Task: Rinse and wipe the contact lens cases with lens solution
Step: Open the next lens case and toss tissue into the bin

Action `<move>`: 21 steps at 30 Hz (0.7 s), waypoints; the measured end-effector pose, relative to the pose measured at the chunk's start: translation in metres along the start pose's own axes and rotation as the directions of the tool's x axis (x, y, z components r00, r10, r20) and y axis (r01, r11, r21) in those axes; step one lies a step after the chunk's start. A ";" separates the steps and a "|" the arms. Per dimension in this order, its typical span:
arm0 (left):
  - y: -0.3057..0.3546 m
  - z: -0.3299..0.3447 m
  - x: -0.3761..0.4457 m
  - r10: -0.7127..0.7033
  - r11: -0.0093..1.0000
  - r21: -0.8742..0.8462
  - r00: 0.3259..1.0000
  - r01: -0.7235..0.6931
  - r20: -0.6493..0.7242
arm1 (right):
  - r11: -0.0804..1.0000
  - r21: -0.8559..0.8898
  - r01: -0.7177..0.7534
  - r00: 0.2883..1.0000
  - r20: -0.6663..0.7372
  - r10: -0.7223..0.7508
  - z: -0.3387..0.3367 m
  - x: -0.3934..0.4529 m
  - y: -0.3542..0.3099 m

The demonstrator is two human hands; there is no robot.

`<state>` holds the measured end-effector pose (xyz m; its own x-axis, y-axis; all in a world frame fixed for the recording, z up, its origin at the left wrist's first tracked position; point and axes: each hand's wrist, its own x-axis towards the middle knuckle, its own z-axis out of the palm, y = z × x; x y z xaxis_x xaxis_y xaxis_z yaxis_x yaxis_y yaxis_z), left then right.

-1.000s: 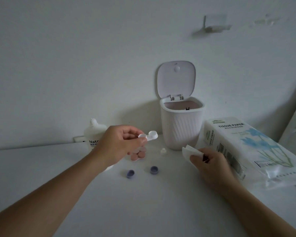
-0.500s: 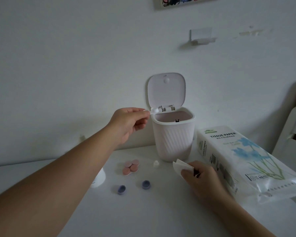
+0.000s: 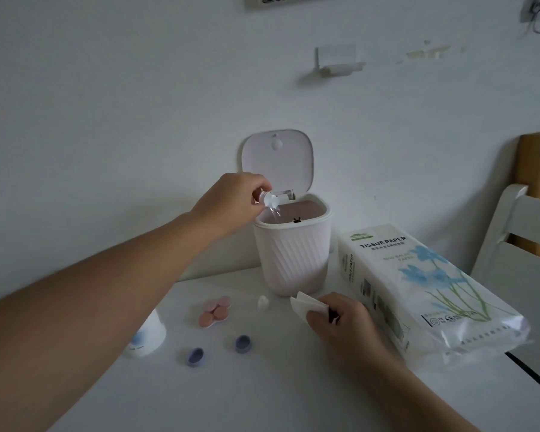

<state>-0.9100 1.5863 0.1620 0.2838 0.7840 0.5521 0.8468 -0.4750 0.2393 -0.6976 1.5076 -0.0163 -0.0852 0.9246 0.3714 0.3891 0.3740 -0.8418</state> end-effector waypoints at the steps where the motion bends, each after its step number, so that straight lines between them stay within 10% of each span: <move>1: 0.000 -0.001 0.001 0.098 0.991 0.089 0.995 -0.100 0.024 | 1.000 -0.002 0.006 1.000 0.001 -0.006 0.000 0.000 0.001; 6: 0.000 -0.002 0.000 0.347 0.860 0.338 0.924 -0.383 0.163 | 1.000 0.022 0.005 1.000 -0.008 -0.005 0.001 0.000 0.006; 21: 0.021 -0.023 0.001 0.413 0.696 0.527 0.872 -0.488 0.262 | 0.999 0.051 -0.001 1.000 0.006 0.001 0.000 0.001 0.006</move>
<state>-0.9021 1.5677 0.1857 0.7150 0.5923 0.3715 0.6882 -0.5027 -0.5231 -0.6951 1.5112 -0.0213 -0.0905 0.9254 0.3680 0.3424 0.3759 -0.8611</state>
